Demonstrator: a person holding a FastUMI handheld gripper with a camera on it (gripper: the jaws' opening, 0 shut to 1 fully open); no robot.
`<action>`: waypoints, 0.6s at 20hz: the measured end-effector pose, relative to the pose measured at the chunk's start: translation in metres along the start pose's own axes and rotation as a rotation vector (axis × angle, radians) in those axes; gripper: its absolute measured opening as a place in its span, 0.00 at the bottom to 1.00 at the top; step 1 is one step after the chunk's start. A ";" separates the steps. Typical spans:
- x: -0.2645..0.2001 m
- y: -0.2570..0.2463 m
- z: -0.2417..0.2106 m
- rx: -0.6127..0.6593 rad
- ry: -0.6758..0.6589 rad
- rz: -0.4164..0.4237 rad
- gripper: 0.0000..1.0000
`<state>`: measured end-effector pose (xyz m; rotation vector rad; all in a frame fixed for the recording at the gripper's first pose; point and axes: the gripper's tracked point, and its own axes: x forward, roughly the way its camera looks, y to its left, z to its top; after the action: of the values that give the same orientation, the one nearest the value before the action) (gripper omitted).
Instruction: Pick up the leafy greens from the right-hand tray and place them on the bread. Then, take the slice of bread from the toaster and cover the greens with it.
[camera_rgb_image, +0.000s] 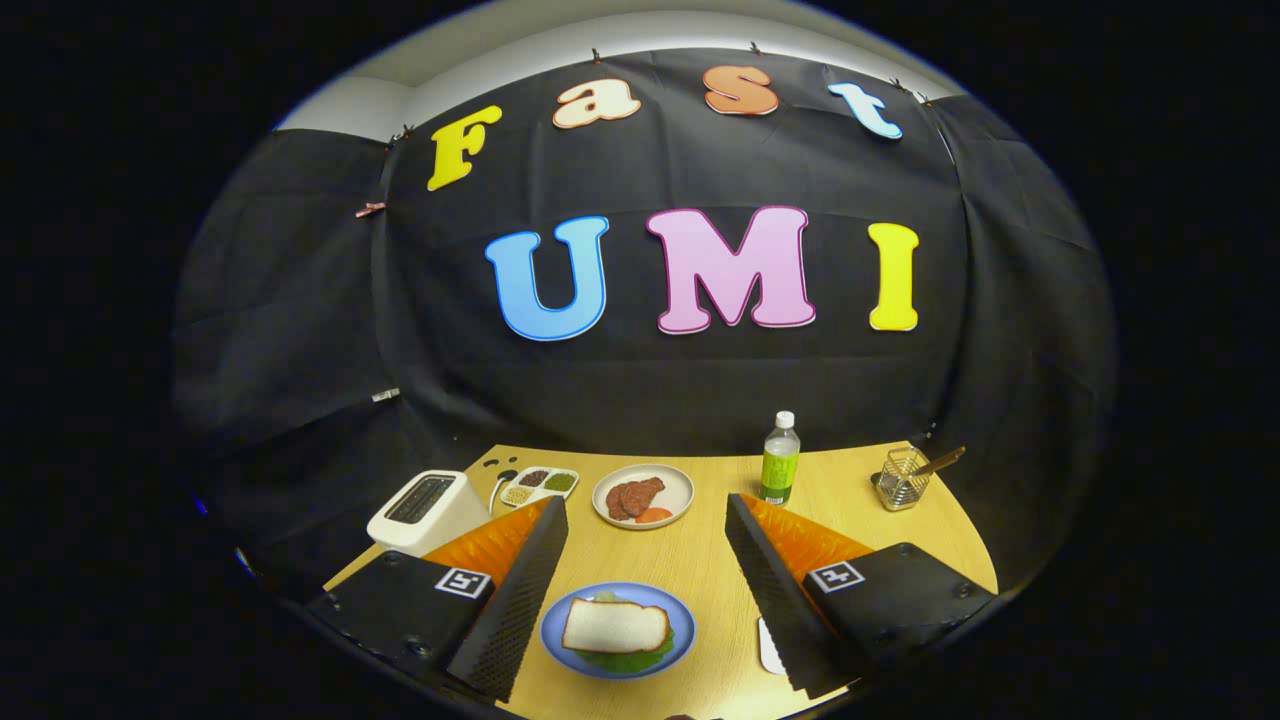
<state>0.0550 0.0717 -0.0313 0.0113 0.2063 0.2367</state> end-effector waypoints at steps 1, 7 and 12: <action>-0.003 0.000 0.005 -0.003 -0.008 0.001 0.99; -0.006 0.001 0.031 -0.018 -0.045 0.057 0.99; 0.001 -0.009 0.044 0.007 -0.069 0.066 0.99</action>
<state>0.0674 0.0635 0.0115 0.0331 0.1379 0.3011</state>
